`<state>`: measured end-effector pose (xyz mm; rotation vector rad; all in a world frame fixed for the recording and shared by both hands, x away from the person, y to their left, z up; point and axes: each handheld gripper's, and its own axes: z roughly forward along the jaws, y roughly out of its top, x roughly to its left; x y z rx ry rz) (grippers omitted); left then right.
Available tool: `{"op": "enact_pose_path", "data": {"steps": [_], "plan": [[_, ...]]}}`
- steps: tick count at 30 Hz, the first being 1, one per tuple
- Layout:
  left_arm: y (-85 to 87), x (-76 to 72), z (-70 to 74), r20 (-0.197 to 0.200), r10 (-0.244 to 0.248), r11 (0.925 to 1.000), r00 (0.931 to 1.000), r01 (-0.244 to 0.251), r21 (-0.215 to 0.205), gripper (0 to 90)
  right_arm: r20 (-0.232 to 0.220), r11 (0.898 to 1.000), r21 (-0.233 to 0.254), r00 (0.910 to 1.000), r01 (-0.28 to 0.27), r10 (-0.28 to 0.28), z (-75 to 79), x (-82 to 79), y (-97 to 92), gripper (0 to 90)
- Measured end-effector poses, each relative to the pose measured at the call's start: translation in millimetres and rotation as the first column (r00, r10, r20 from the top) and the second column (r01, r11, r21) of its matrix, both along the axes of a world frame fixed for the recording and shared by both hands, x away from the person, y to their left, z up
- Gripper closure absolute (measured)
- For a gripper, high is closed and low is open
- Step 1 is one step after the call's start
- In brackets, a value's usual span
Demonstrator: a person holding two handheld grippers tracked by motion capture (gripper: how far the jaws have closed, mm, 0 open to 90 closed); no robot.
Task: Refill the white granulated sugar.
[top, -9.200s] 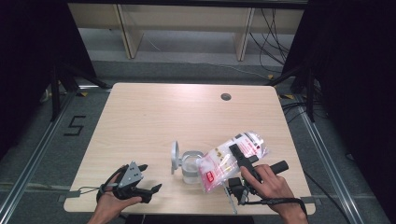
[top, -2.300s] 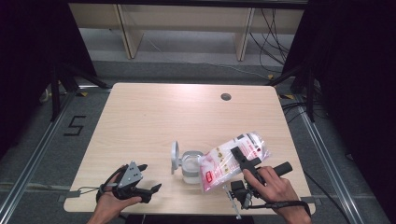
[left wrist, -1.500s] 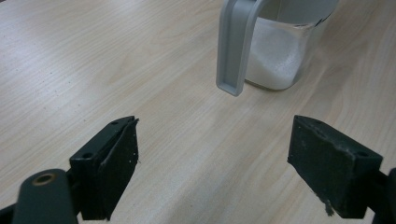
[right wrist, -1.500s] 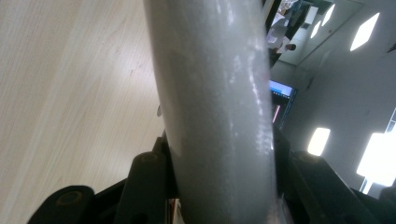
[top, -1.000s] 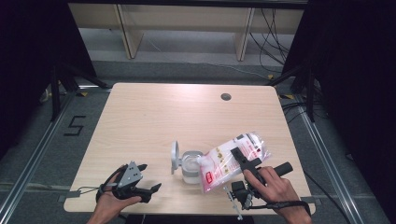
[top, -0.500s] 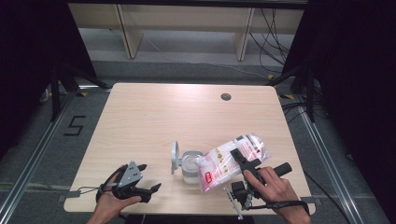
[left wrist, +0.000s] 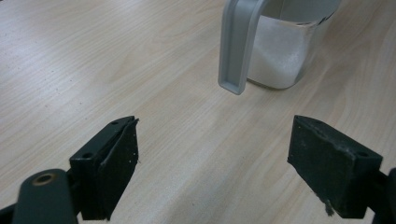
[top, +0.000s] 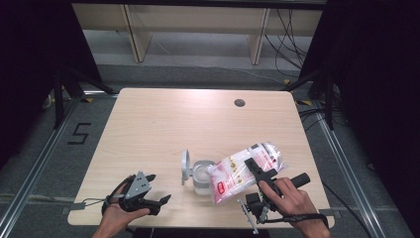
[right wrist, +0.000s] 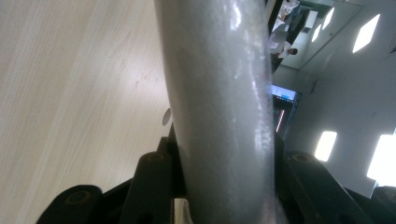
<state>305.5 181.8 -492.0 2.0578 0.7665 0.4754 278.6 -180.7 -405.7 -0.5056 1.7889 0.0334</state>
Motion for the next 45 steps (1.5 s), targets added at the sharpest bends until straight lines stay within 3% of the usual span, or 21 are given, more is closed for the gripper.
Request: {"op": "enact_pose_path", "data": {"steps": [5, 8, 10, 12, 16, 17, 19, 20, 23, 24, 26, 29, 30, 31, 34, 35, 38, 40, 42, 44, 45], "plan": [[0.5, 0.3, 0.9, -0.006, -0.011, 0.9999, 0.9999, 0.011, 0.001, 15.7, 0.008, 0.999, -0.032, 0.9999, -0.013, 0.013, 3.5, 1.1, 1.1, 67.3], [-0.2, -0.1, 0.6, -0.006, -0.007, 0.9999, 1.0, 0.007, -0.009, 15.7, -0.002, 1.0, 0.009, 0.9999, 0.013, -0.013, -0.3, 0.3, -2.0, 67.4], [-1.0, -0.4, 0.4, -0.005, -0.003, 0.9998, 1.0, 0.003, -0.018, 15.7, 0.009, 1.0, -0.011, 1.0, -0.004, 0.004, 1.0, 1.5, -1.5, 67.5], [-0.3, 0.0, 0.1, 0.003, -0.003, 1.0, 1.0, 0.003, -0.004, 15.7, 0.0, 1.0, 0.002, 0.9999, 0.012, -0.012, 0.6, 0.4, -2.5, 67.5], [0.1, 0.1, 0.5, 0.0, -0.01, 0.9999, 0.9999, 0.01, 0.007, 15.7, 0.013, 0.999, -0.034, 0.9999, -0.006, 0.006, 4.0, 0.0, -0.8, 67.6], [-1.2, -0.4, -0.2, -0.003, -0.001, 0.9999, 1.0, 0.001, -0.017, 15.7, 0.007, 1.0, -0.023, 0.9999, 0.009, -0.008, 3.1, -0.9, -0.9, 67.6], [-0.8, -0.4, -0.2, -0.003, -0.001, 0.9999, 1.0, 0.001, -0.015, 15.7, 0.0, 1.0, 0.004, 0.9999, 0.016, -0.016, 0.5, -1.7, -1.2, 67.7], [-0.9, -0.6, -0.2, -0.004, -0.001, 0.9999, 1.0, 0.001, -0.016, 15.7, 0.014, 0.999, -0.037, 0.9997, -0.018, 0.018, 3.7, -0.6, 1.1, 67.7], [1.4, 1.0, 1.7, 0.012, -0.026, 0.9994, 0.9996, 0.025, 0.023, 15.7, 0.004, 1.0, -0.01, 1.0, 0.005, -0.005, 1.2, -2.3, 1.4, 67.8], [0.1, -0.4, 0.7, -0.004, -0.01, 0.9999, 0.9999, 0.01, 0.003, 15.7, 0.004, 1.0, -0.017, 1.0, -0.005, 0.005, 1.4, -1.7, 2.1, 67.8], [-0.2, -0.3, 0.6, -0.001, -0.01, 0.9999, 1.0, 0.01, 0.007, 15.7, 0.002, 0.999, -0.034, 1.0, -0.006, 0.007, 1.7, -2.6, 3.1, 67.9], [-1.4, -0.8, 0.1, -0.001, -0.001, 1.0, 1.0, 0.001, -0.006, 15.7, -0.004, 1.0, -0.011, 0.9999, 0.01, -0.01, -1.5, -4.0, 2.6, 68.0], [-0.2, -0.5, 0.6, 0.001, -0.009, 0.9999, 1.0, 0.009, 0.01, 15.7, -0.002, 1.0, -0.011, 1.0, 0.003, -0.003, -2.1, -3.6, 3.0, 67.9], [-0.1, -0.3, 0.6, -0.001, -0.009, 0.9999, 1.0, 0.009, 0.006, 15.7, 0.012, 0.999, -0.041, 0.9996, -0.026, 0.027, -0.1, -2.5, 4.6, 68.0], [-0.2, 0.8, 0.3, 0.0, -0.019, 0.9995, 0.9998, 0.019, -0.025, 15.7, -0.006, 0.999, -0.036, 1.0, -0.003, 0.003, -1.4, -4.3, 5.4, 68.2], [0.9, 0.4, 0.7, -0.005, -0.008, 1.0, 1.0, 0.008, -0.006, 15.7, -0.01, 1.0, -0.01, 0.9999, 0.005, -0.005, -3.4, -5.0, 4.7, 68.3], [-0.2, 0.2, 0.3, -0.001, -0.009, 0.9998, 1.0, 0.009, -0.016, 15.7, 0.0, 0.998, -0.05, 0.9996, -0.029, 0.029, -0.3, -4.8, 7.7, 68.5], [-0.4, -0.2, 0.5, -0.012, -0.01, 0.9999, 0.9999, 0.01, -0.012, 15.7, -0.007, 1.0, -0.013, 1.0, 0.002, -0.002, -2.7, -6.9, 5.8, 68.5], [0.5, 0.2, 0.7, 0.0, -0.016, 0.9998, 0.9999, 0.016, 0.009, 15.7, 0.012, 0.998, -0.047, 0.9994, -0.031, 0.031, 1.7, -5.2, 7.3, 68.6], [1.1, 0.8, 1.3, 0.011, -0.02, 0.9995, 0.9997, 0.02, 0.023, 15.7, -0.001, 1.0, -0.017, 1.0, 0.004, -0.004, 0.4, -7.0, 5.1, 68.7], [0.9, 0.9, 1.2, 0.01, -0.024, 0.9995, 0.9997, 0.024, 0.02, 15.7, 0.007, 0.999, -0.042, 0.9999, -0.01, 0.011, 2.3, -6.3, 6.0, 68.7]]}}
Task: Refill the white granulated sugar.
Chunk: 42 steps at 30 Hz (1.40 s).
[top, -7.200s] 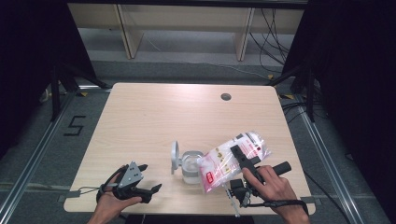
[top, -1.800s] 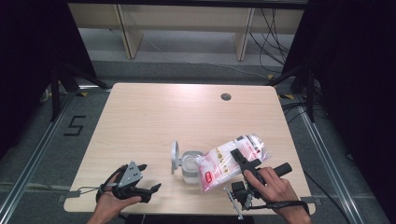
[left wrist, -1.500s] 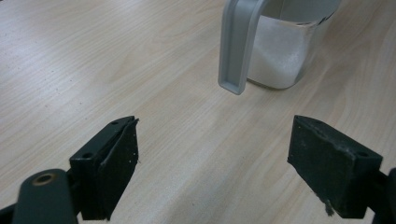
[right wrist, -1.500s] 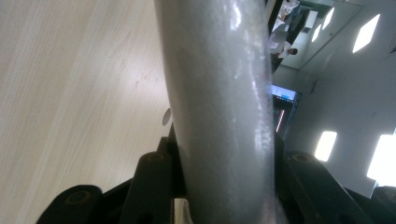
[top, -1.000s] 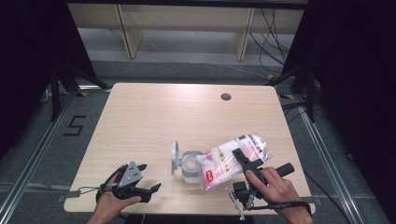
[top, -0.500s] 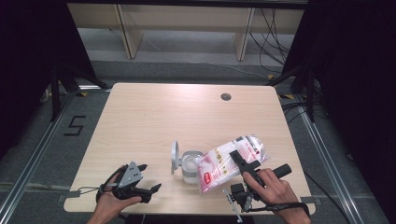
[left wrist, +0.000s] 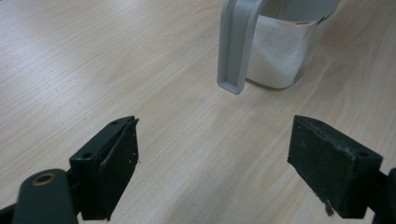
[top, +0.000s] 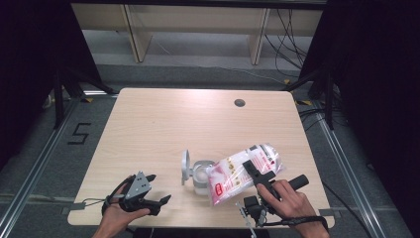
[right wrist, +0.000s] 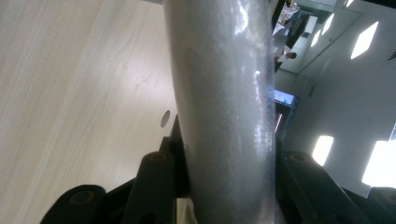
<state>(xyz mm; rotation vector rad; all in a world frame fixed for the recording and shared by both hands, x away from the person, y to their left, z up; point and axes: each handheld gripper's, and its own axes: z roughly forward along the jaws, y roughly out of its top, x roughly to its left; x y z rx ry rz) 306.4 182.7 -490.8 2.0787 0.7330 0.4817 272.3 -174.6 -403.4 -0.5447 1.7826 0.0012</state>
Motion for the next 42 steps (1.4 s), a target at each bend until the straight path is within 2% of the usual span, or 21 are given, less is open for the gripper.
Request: {"op": "enact_pose_path", "data": {"steps": [2, 3, 5, 6, 7, 8, 13, 14, 17, 24, 25, 26, 28, 31, 33, 34, 38, 39, 42], "plan": [[-0.9, -1.1, -0.7, -0.015, 0.018, 0.9998, 0.9997, -0.018, -0.01, 15.7, 0.001, 1.0, -0.004, 1.0, 0.005, -0.005, -0.2, -0.2, -0.5, 68.7], [-1.0, -1.2, -0.8, -0.016, 0.018, 0.9998, 0.9997, -0.018, -0.011, 15.7, -0.002, 1.0, 0.008, 0.9999, 0.011, -0.011, -1.9, -0.3, -0.8, 68.8], [-0.9, -1.1, -0.8, -0.015, 0.018, 0.9998, 0.9997, -0.018, -0.011, 15.7, 0.004, 1.0, -0.015, 1.0, -0.009, 0.009, -0.9, 0.3, 0.9, 68.8], [-0.9, -1.1, -0.7, -0.015, 0.018, 0.9998, 0.9997, -0.018, -0.011, 15.7, -0.002, 1.0, 0.02, 1.0, 0.007, -0.007, -3.4, -0.7, -0.2, 68.8], [-0.8, -1.0, -0.7, -0.015, 0.018, 0.9998, 0.9997, -0.018, -0.01, 15.7, -0.003, 1.0, 0.023, 1.0, 0.009, -0.009, -3.5, -0.9, -0.1, 68.8], [-0.9, -1.1, -0.7, -0.015, 0.018, 0.9998, 0.9997, -0.018, -0.01, 15.7, 0.005, 1.0, 0.002, 1.0, -0.006, 0.006, -1.5, -0.5, 1.1, 68.8], [-0.9, -1.1, -0.6, -0.007, 0.019, 0.9998, 0.9998, -0.019, -0.004, 15.7, 0.006, 1.0, -0.005, 1.0, 0.003, -0.003, -0.3, -0.5, 0.9, 68.9], [-0.9, -1.1, -0.6, -0.007, 0.018, 0.9998, 0.9998, -0.018, -0.004, 15.7, 0.019, 0.999, -0.026, 0.9995, -0.025, 0.025, 1.0, 1.0, 2.0, 68.9], [-0.9, -1.1, -0.6, -0.006, 0.019, 0.9998, 0.9998, -0.019, -0.004, 15.7, 0.012, 0.999, -0.038, 0.9998, -0.017, 0.018, 1.8, -0.1, 1.9, 69.0], [-0.9, -1.1, -0.7, -0.012, 0.018, 0.9998, 0.9998, -0.018, -0.009, 15.7, 0.019, 0.999, -0.033, 0.9995, -0.023, 0.024, 1.3, 0.2, 1.3, 69.1], [-0.9, -1.1, -0.6, -0.006, 0.019, 0.9998, 0.9998, -0.019, -0.005, 15.7, 0.013, 0.999, -0.033, 0.9998, -0.014, 0.014, 1.6, -0.7, 1.3, 69.1], [-0.8, -1.1, -0.6, -0.006, 0.019, 0.9998, 0.9998, -0.019, -0.004, 15.7, 0.006, 1.0, -0.014, 1.0, 0.004, -0.004, 0.1, -1.7, 0.5, 69.1], [-0.9, -1.1, -0.5, -0.006, 0.019, 0.9998, 0.9998, -0.019, -0.004, 15.7, 0.008, 1.0, -0.013, 1.0, 0.003, -0.003, 0.6, -2.3, 0.9, 69.1], [-1.2, -1.4, -0.7, -0.015, 0.017, 0.9997, 0.9997, -0.017, -0.015, 15.7, 0.011, 1.0, -0.024, 0.9999, 0.001, 0.0, 1.8, -2.8, 2.1, 69.1], [-1.2, -1.4, -0.7, -0.016, 0.016, 0.9998, 0.9997, -0.017, -0.015, 15.7, 0.02, 0.999, -0.042, 0.9994, -0.029, 0.03, 2.1, -1.4, 3.7, 69.2], [-1.2, -1.4, -0.6, -0.015, 0.016, 0.9998, 0.9998, -0.016, -0.015, 15.7, 0.011, 1.0, -0.029, 0.9999, -0.011, 0.012, 0.5, -2.3, 2.9, 69.2], [-1.0, -1.3, -0.6, -0.015, 0.016, 0.9998, 0.9998, -0.016, -0.015, 15.7, 0.013, 1.0, -0.026, 0.9998, -0.016, 0.016, -0.1, -1.8, 3.2, 69.3], [-1.1, -1.4, -0.6, -0.015, 0.016, 0.9998, 0.9998, -0.016, -0.015, 15.7, 0.004, 1.0, -0.017, 1.0, -0.001, 0.001, -0.6, -2.4, 2.5, 69.3], [-1.2, -1.4, -0.7, -0.015, 0.015, 0.9998, 0.9998, -0.015, -0.014, 15.7, 0.016, 0.999, -0.043, 0.9995, -0.025, 0.025, 2.3, -1.3, 3.7, 69.3]]}}
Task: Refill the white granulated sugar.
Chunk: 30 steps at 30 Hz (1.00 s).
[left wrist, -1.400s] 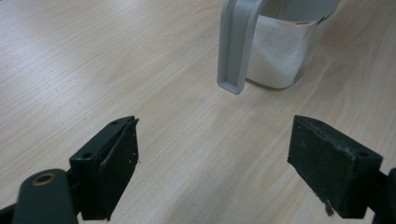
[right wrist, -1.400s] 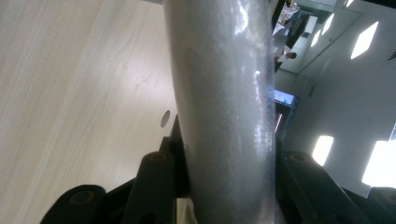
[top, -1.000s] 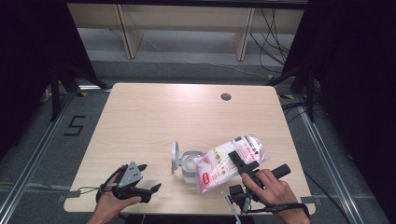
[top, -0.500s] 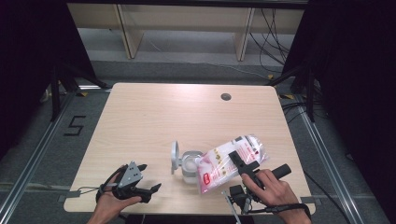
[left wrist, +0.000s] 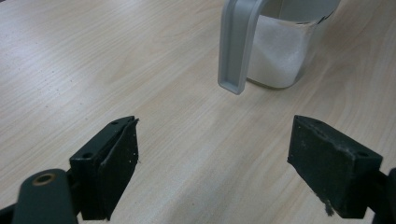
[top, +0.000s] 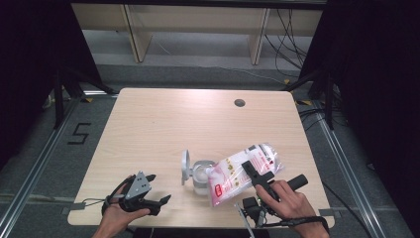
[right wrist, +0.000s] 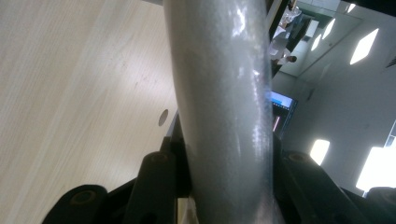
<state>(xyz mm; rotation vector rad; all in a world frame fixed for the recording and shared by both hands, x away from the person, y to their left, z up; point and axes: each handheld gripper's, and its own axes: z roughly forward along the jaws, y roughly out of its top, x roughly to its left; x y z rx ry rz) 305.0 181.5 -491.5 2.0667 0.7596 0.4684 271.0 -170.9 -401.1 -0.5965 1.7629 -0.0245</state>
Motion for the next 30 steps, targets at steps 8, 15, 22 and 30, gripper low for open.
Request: {"op": "enact_pose_path", "data": {"steps": [8, 15, 22, 30], "plan": [[0.1, 0.0, 0.1, 0.0, 0.001, 1.0, 1.0, -0.001, -0.001, 15.7, -0.008, 1.0, 0.016, 0.9998, 0.019, -0.019, -1.9, 0.0, -2.1, 69.4], [0.2, 0.0, 0.2, 0.0, 0.0, 1.0, 1.0, 0.0, 0.0, 15.7, -0.003, 0.999, 0.028, 0.9998, 0.019, -0.019, -2.0, -0.9, -2.5, 69.5], [1.6, 1.3, 1.2, 0.019, -0.015, 0.9997, 0.9997, 0.015, 0.019, 15.7, 0.001, 1.0, 0.024, 0.9999, 0.014, -0.014, -0.7, -1.5, -2.5, 69.6], [0.5, 1.1, 0.6, 0.02, -0.007, 1.0, 0.9998, 0.007, 0.0, 15.7, 0.005, 1.0, 0.013, 1.0, 0.006, -0.006, 1.1, -1.6, -2.6, 69.7]]}}
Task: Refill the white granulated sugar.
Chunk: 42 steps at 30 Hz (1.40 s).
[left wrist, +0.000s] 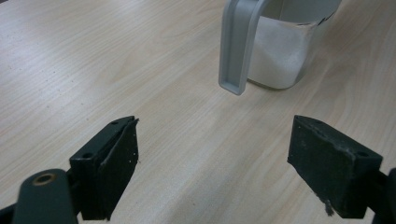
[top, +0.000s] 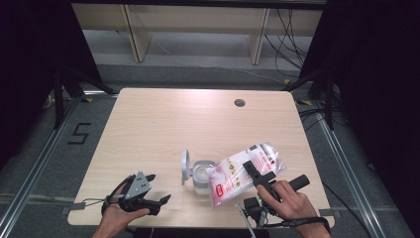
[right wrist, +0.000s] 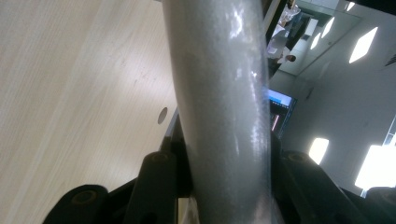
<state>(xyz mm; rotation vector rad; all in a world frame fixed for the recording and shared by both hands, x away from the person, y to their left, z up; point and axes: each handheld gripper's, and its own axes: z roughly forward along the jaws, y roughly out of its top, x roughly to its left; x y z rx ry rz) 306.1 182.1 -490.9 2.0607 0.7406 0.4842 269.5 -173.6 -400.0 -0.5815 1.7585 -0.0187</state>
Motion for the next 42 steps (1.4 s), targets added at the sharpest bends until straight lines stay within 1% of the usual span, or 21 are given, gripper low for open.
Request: {"op": "enact_pose_path", "data": {"steps": [1, 8, 9, 15, 22, 25, 26, 27, 28, 29, 30, 32, 33, 34, 35, 36, 37, 38, 40, 41, 42], "plan": [[-0.7, -1.3, -0.5, -0.019, 0.012, 0.9999, 0.9998, -0.012, -0.011, 15.7, 0.002, 1.0, -0.001, 1.0, -0.006, 0.006, 0.3, 0.3, 0.0, 69.6], [0.9, 0.0, 0.5, -0.005, -0.004, 0.9999, 1.0, 0.004, 0.015, 15.8, -0.012, 1.0, 0.017, 0.9998, 0.016, -0.016, -1.5, 0.5, -2.9, 69.8], [-0.5, -1.1, -0.4, -0.018, 0.01, 0.9999, 0.9998, -0.011, -0.008, 15.8, -0.004, 1.0, 0.001, 1.0, -0.009, 0.009, -0.1, 2.1, -2.0, 69.8], [-0.5, -1.2, -0.4, -0.017, 0.01, 0.9999, 0.9998, -0.01, -0.009, 15.8, -0.074, 0.994, 0.108, 0.9972, 0.004, 0.004, -2.1, 5.6, -7.6, 70.2], [-0.2, -1.0, -0.1, -0.021, 0.007, 1.0, 0.9998, -0.007, -0.004, 15.8, -0.157, 0.983, 0.181, 0.9875, 0.027, 0.001, -8.7, 13.2, -16.2, 71.3], [-0.7, -0.9, -0.3, -0.022, 0.01, 0.9999, 0.9997, -0.01, -0.012, 15.7, -0.194, 0.969, 0.245, 0.9808, 0.03, 0.019, -8.6, 16.6, -22.0, 71.9], [-0.8, -0.8, -0.6, -0.009, 0.01, 0.9999, 0.9999, -0.01, -0.012, 15.7, -0.205, 0.961, 0.273, 0.9784, 0.031, 0.027, -8.7, 17.6, -24.1, 72.0], [0.2, -1.0, -0.1, -0.018, 0.007, 1.0, 0.9998, -0.007, 0.001, 15.8, -0.238, 0.941, 0.331, 0.9711, 0.072, 0.01, -10.9, 17.1, -27.9, 72.2], [0.2, -0.9, -0.1, -0.015, 0.006, 1.0, 0.9999, -0.006, 0.002, 15.8, -0.236, 0.944, 0.326, 0.971, 0.041, 0.039, -8.6, 20.5, -29.1, 72.4], [0.3, -0.8, -0.1, -0.015, 0.005, 1.0, 0.9999, -0.005, 0.003, 15.8, -0.25, 0.931, 0.359, 0.9681, 0.071, 0.023, -10.4, 19.6, -31.6, 72.8], [0.4, -0.6, 0.1, -0.014, 0.003, 1.0, 0.9999, -0.003, 0.004, 15.8, -0.23, 0.947, 0.321, 0.9719, 0.026, 0.052, -6.3, 22.5, -31.1, 73.2], [-0.3, 0.0, 0.0, -0.006, 0.003, 1.0, 1.0, -0.003, -0.008, 15.8, -0.268, 0.923, 0.378, 0.9628, 0.07, 0.036, -10.2, 22.4, -34.4, 73.9], [-0.3, 0.1, -0.3, -0.001, 0.003, 0.9999, 1.0, -0.003, -0.013, 15.8, -0.278, 0.918, 0.389, 0.9597, 0.073, 0.042, -9.9, 24.1, -35.7, 74.1], [-0.2, 0.0, -0.3, 0.001, 0.007, 0.9999, 1.0, -0.007, -0.014, 15.8, -0.273, 0.924, 0.379, 0.9608, 0.062, 0.048, -8.2, 25.5, -36.1, 74.3], [0.9, 0.5, 0.3, 0.003, 0.003, 1.0, 1.0, -0.003, 0.003, 15.8, -0.283, 0.916, 0.395, 0.9578, 0.07, 0.049, -8.7, 26.8, -37.6, 74.4], [1.4, 0.5, 0.5, 0.002, 0.002, 0.9999, 1.0, -0.002, 0.011, 15.8, -0.307, 0.896, 0.431, 0.9513, 0.11, 0.03, -11.0, 26.0, -39.4, 74.5], [1.1, 0.4, 0.4, -0.001, -0.002, 1.0, 1.0, 0.002, 0.006, 15.8, -0.32, 0.886, 0.447, 0.9467, 0.122, 0.031, -11.6, 27.6, -41.5, 74.6], [0.6, 0.4, 0.0, 0.0, -0.001, 1.0, 1.0, 0.001, 0.0, 15.8, -0.317, 0.887, 0.448, 0.9474, 0.107, 0.045, -10.5, 29.6, -41.9, 74.7], [0.3, 0.4, 0.1, -0.006, -0.001, 1.0, 1.0, 0.001, -0.001, 15.8, -0.351, 0.86, 0.488, 0.9356, 0.15, 0.036, -12.5, 31.0, -45.1, 74.9], [0.3, 0.4, -0.1, -0.006, -0.001, 1.0, 1.0, 0.001, -0.001, 15.8, -0.339, 0.868, 0.48, 0.9394, 0.126, 0.051, -9.9, 33.8, -46.4, 75.0], [-0.1, -0.5, -0.4, -0.014, 0.01, 0.9999, 0.9998, -0.01, -0.009, 15.8, -0.346, 0.857, 0.498, 0.9362, 0.128, 0.061, -10.4, 35.8, -48.1, 75.1]]}}
